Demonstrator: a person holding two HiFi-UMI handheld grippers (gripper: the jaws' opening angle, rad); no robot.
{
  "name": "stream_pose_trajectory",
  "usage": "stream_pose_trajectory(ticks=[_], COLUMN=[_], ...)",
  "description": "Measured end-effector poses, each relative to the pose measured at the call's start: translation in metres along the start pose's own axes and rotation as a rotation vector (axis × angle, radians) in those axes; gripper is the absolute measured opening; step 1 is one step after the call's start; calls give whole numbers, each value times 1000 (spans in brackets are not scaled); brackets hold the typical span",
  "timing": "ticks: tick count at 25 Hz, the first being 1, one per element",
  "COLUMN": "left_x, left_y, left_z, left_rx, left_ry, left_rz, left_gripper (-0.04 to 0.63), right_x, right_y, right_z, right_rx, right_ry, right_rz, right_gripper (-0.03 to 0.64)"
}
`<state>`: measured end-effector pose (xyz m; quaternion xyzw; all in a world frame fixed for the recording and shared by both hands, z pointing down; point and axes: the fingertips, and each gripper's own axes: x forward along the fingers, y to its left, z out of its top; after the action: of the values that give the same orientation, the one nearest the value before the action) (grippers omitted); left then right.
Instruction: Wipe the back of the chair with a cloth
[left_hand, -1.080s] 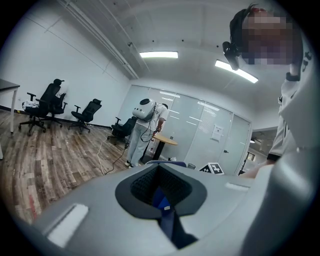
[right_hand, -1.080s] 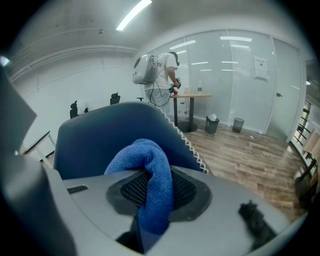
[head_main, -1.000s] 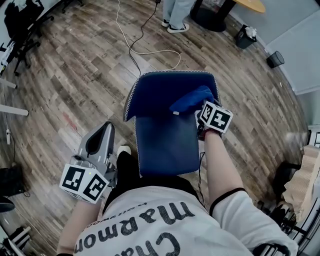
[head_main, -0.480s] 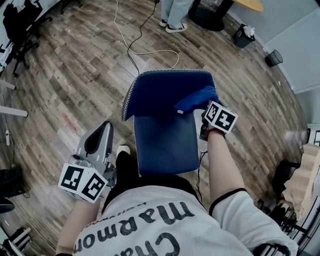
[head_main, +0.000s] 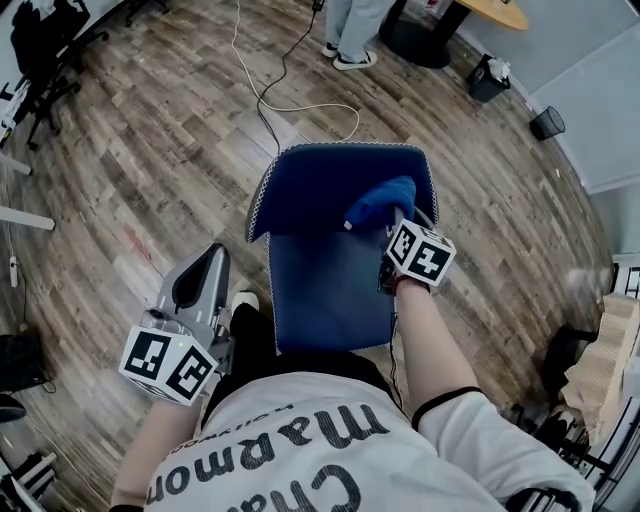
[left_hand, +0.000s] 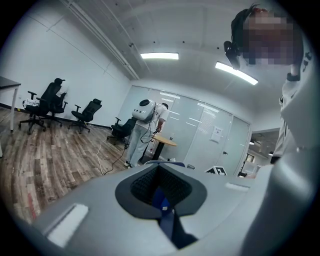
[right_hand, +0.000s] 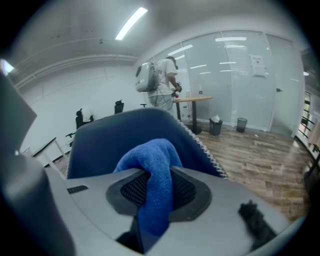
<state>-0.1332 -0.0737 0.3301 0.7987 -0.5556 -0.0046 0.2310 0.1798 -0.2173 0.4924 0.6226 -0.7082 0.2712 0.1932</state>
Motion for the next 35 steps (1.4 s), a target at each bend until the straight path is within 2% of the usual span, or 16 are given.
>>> stream_pose_trajectory(ticks=[8, 16, 20, 25, 31, 35], left_x=[-4, -12, -21, -29, -27, -26], left_y=[4, 13, 20, 31, 32, 32], left_z=[-6, -11, -11, -7, -7, -8], left_rx=[-18, -28, -31, -32, -32, -29], left_ry=[5, 2, -2, -7, -5, -2], left_rz=[2, 18, 35, 55, 57, 59], left_gripper=[8, 8, 9, 8, 9, 8], right_x=[-2, -2, 10, 30, 38, 40], right_y=[142, 219, 236, 233, 222, 214], right_z=[-49, -69, -67, -62, -57, -54], right_rx=[-220, -324, -343, -243, -190, -195], right_ry=[87, 145, 169, 219, 187, 176], right_rz=[321, 472, 495, 470, 420, 396], right_gripper=[107, 110, 110, 109, 110, 109])
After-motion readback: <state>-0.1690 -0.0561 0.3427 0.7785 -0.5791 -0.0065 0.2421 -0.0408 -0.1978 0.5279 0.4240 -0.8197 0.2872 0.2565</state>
